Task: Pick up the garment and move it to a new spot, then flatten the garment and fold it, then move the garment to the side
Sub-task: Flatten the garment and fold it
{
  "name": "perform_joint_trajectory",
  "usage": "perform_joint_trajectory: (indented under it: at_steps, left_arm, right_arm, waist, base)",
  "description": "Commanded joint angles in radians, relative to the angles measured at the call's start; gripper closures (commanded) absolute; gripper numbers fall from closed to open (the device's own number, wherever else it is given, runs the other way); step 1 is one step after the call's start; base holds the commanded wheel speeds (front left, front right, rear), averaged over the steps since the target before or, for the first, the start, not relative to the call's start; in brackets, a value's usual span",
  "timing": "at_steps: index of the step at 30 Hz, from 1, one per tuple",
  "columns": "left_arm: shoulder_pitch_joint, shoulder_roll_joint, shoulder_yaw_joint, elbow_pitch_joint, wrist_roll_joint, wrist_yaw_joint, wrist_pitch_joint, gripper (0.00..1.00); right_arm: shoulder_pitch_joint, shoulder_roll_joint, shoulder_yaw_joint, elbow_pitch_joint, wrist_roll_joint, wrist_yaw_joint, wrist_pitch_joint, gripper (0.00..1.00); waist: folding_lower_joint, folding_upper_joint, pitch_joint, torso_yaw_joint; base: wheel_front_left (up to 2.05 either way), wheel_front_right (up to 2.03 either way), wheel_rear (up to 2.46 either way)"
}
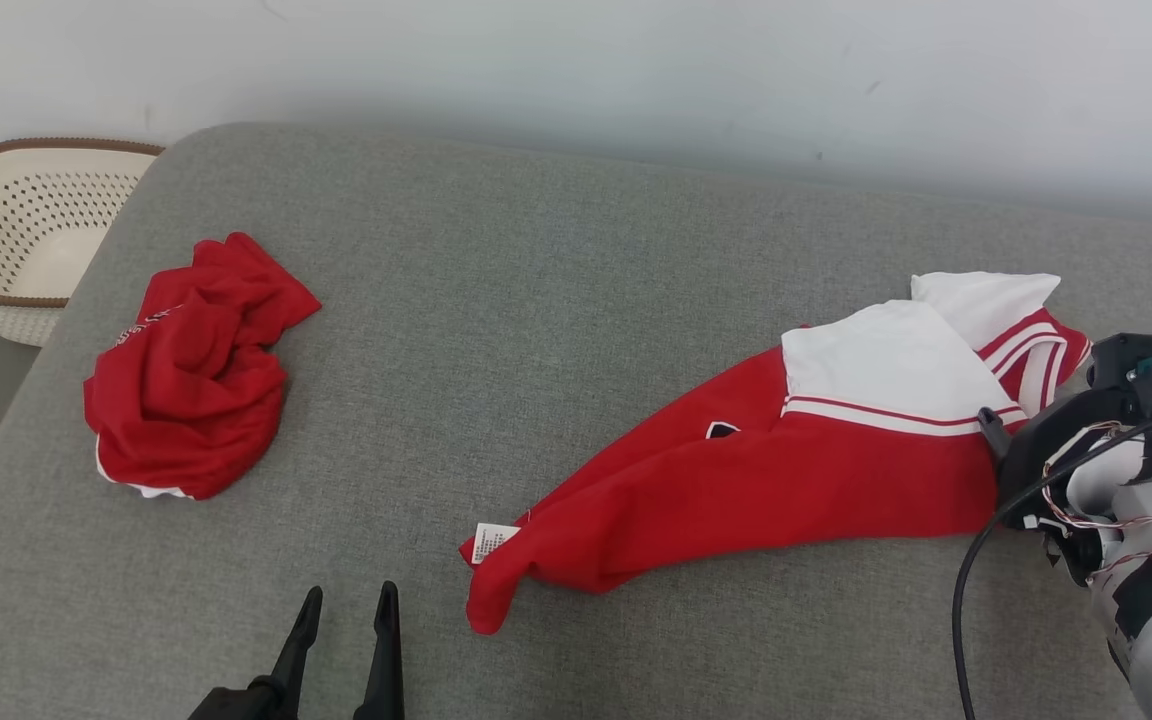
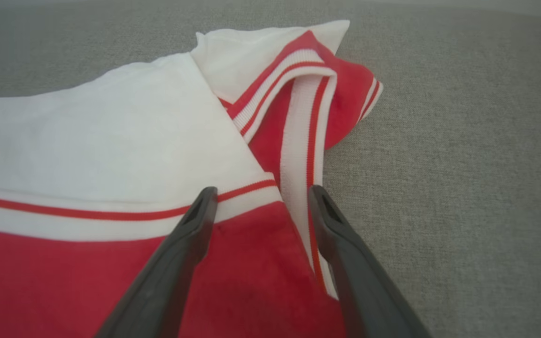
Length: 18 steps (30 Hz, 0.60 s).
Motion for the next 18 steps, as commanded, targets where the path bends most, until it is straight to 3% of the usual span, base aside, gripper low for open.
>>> perform_joint_trajectory:
  at_steps: [1, 3, 4, 5, 6, 7, 8, 18]
  left_arm:
    - [-0.004, 0.001, -0.001, 0.001, -0.009, 0.002, -0.002, 0.0]
    - [-0.008, 0.0, -0.002, 0.003, -0.011, 0.002, -0.002, 0.0]
    - [-0.01, 0.0, -0.004, 0.003, -0.012, 0.003, -0.002, 0.0]
    - [-0.01, 0.0, -0.004, 0.003, -0.012, 0.003, -0.002, 0.0]
    - [-0.012, 0.001, -0.005, 0.004, -0.012, 0.003, -0.002, 0.0]
    - [-0.013, 0.001, -0.005, 0.004, -0.012, 0.003, -0.002, 0.0]
    - [-0.014, 0.001, -0.004, 0.003, -0.012, 0.004, -0.002, 0.0]
    - [0.004, 0.001, 0.003, 0.008, -0.011, 0.007, -0.002, 0.0]
  right_arm:
    - [0.017, -0.002, 0.011, 0.005, 0.013, 0.0, 0.015, 0.0]
    - [0.021, -0.005, 0.018, 0.006, 0.026, 0.0, 0.03, 0.0]
    - [0.022, -0.007, 0.023, 0.007, 0.031, 0.0, 0.037, 0.13]
    - [0.022, -0.007, 0.023, 0.007, 0.031, 0.0, 0.037, 0.13]
    - [0.021, -0.009, 0.027, 0.004, 0.036, 0.0, 0.038, 0.6]
    - [0.018, -0.011, 0.032, -0.004, 0.04, 0.0, 0.024, 0.72]
    - [0.014, -0.015, 0.036, -0.009, 0.039, 0.0, 0.01, 1.0]
    - [0.021, -0.017, 0.067, -0.026, 0.084, 0.0, -0.048, 1.0]
  waist:
    - [0.0, -0.0001, 0.003, 0.002]
    - [0.0, -0.0001, 0.005, 0.003]
    - [0.0, -0.0001, 0.006, 0.003]
    - [0.0, -0.0001, 0.006, 0.003]
    - [0.0, -0.0001, 0.006, 0.004]
    - [0.0, -0.0001, 0.007, 0.004]
    - [0.0, -0.0001, 0.007, 0.003]
    - [0.0, -0.0001, -0.011, -0.019]
  base:
    - [0.0, 0.0, 0.0]
    - [0.0, 0.0, 0.0]
    - [0.0, 0.0, 0.0]
    - [0.0, 0.0, 0.0]
    - [0.0, 0.0, 0.0]
    - [0.0, 0.0, 0.0]
    - [0.0, 0.0, 0.0]
    - [0.0, 0.0, 0.0]
